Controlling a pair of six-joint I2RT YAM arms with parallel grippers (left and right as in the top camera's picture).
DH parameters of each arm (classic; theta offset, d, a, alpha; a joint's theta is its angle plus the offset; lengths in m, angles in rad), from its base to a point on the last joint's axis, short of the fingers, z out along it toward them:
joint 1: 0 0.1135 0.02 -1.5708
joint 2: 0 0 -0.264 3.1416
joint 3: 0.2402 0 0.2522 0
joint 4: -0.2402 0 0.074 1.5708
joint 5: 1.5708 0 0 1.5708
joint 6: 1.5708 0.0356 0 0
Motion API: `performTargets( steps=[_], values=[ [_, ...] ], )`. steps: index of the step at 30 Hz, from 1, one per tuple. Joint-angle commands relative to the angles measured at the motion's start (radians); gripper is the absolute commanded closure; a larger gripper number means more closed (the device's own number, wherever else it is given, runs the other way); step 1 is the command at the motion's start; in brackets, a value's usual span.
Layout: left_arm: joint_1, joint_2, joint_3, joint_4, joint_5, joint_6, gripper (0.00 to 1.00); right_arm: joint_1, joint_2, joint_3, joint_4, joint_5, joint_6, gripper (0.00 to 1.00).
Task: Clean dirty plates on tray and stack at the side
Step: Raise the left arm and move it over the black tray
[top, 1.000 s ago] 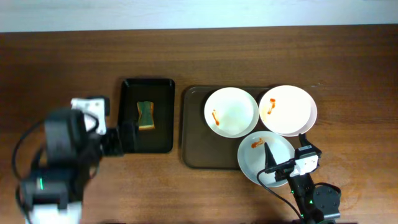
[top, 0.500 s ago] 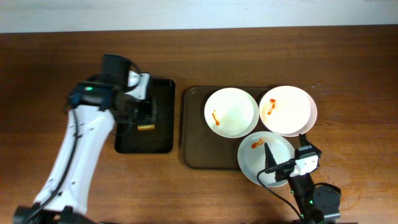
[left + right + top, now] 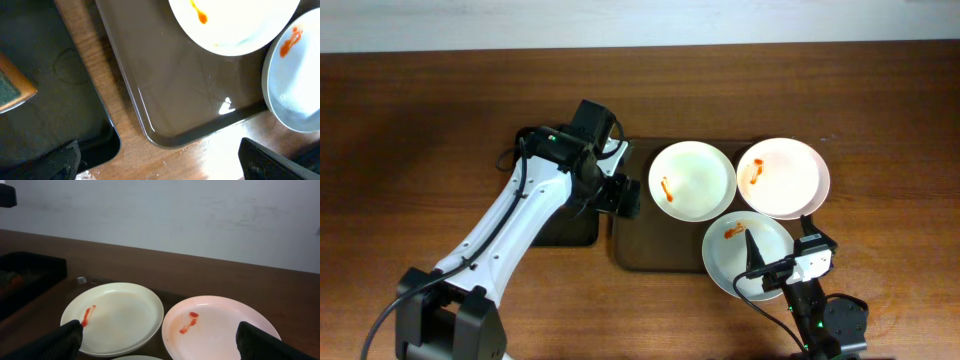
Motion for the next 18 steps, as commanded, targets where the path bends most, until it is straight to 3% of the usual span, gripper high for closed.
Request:
performTargets(
  steps=[1, 3, 8, 10, 18],
  values=[
    [0.0, 0.007, 0.019, 0.021, -0.031, -0.035, 0.0, 0.004, -0.007, -0.005, -0.004, -0.01, 0.007, 0.02],
    [0.0, 0.007, 0.019, 0.038, -0.096, -0.112, 0.0, 0.004, -0.007, -0.005, -0.004, -0.01, 0.007, 0.02],
    [0.0, 0.007, 0.019, 0.078, -0.141, -0.139, 0.0, 0.004, -0.007, -0.005, -0.004, -0.01, 0.007, 0.02],
    [0.0, 0.012, 0.019, 0.09, -0.196, -0.218, 0.0, 0.004, -0.007, -0.005, -0.004, -0.01, 0.007, 0.02],
    [0.0, 0.077, 0.019, 0.129, -0.206, -0.224, 0.0, 0.004, -0.007, -0.005, -0.004, -0.01, 0.007, 0.02]
  ],
)
